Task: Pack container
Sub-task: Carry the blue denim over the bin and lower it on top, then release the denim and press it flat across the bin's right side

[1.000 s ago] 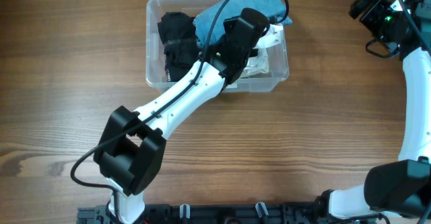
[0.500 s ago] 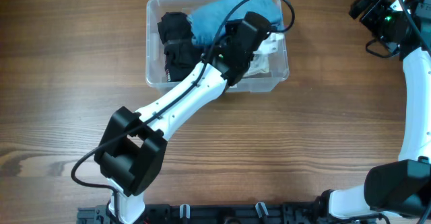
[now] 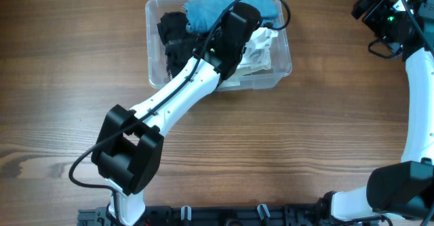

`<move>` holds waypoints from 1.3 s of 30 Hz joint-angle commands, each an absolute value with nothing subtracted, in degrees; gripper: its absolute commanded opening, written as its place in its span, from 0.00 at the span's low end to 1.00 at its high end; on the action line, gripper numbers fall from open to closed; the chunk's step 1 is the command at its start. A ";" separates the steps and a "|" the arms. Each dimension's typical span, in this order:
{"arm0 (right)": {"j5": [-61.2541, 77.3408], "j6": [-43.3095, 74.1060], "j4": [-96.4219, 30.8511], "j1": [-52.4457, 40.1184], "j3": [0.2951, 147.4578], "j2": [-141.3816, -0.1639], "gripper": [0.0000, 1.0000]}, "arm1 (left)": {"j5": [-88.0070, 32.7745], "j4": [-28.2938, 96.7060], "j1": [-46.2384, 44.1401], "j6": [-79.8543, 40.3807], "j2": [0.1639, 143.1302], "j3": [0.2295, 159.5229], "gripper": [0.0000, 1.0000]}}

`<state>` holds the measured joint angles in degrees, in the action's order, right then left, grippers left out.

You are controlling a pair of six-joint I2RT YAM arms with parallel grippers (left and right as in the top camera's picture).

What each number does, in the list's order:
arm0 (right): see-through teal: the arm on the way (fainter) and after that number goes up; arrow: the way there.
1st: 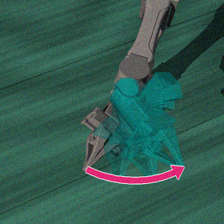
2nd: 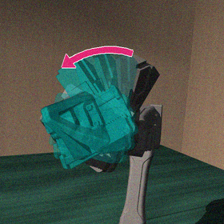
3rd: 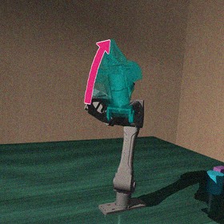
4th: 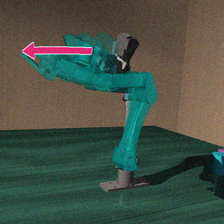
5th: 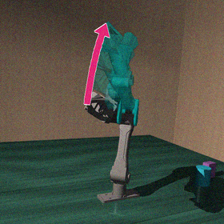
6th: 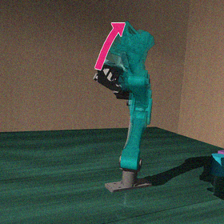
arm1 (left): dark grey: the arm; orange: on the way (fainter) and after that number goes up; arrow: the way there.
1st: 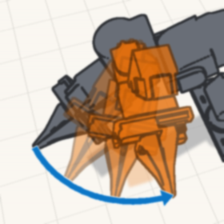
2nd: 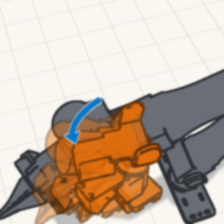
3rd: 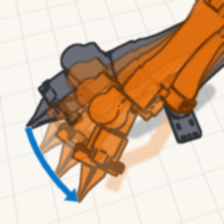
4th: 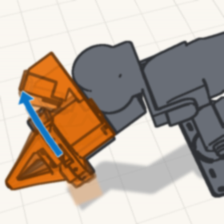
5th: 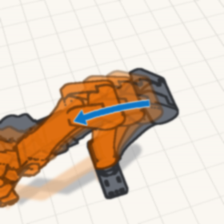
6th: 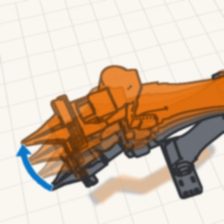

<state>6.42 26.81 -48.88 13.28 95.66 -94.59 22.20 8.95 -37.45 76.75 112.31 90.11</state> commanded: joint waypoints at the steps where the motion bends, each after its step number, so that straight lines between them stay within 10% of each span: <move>1: 6.96 27.16 -48.90 13.04 95.94 -94.39 1.00 | 22.57 6.72 -38.48 69.95 111.37 90.98 0.04; 7: 6.96 27.18 -48.90 13.04 95.94 -94.39 1.00 | 22.79 10.35 -38.48 69.58 111.37 90.98 0.04; 9: 6.96 27.16 -48.90 13.04 95.94 -94.39 1.00 | 23.03 10.33 -38.52 69.58 111.37 90.98 0.51; 14: 6.96 27.16 -48.90 13.04 95.94 -94.39 1.00 | 24.34 10.33 -39.64 69.58 111.31 90.98 0.96; 27: 6.96 27.18 -48.90 13.04 95.94 -94.39 1.00 | 35.90 17.52 -50.59 39.51 107.96 90.98 1.00; 29: 6.96 27.18 -48.90 13.04 95.94 -94.39 1.00 | 35.86 17.85 -50.78 29.95 107.87 90.98 0.99; 34: 6.96 27.16 -48.90 13.04 95.94 -94.39 1.00 | 29.17 8.93 -47.70 10.11 107.87 90.98 0.18; 39: 6.96 27.14 -48.90 13.04 95.94 -94.39 1.00 | 21.76 0.93 -41.87 -2.81 107.92 90.98 0.04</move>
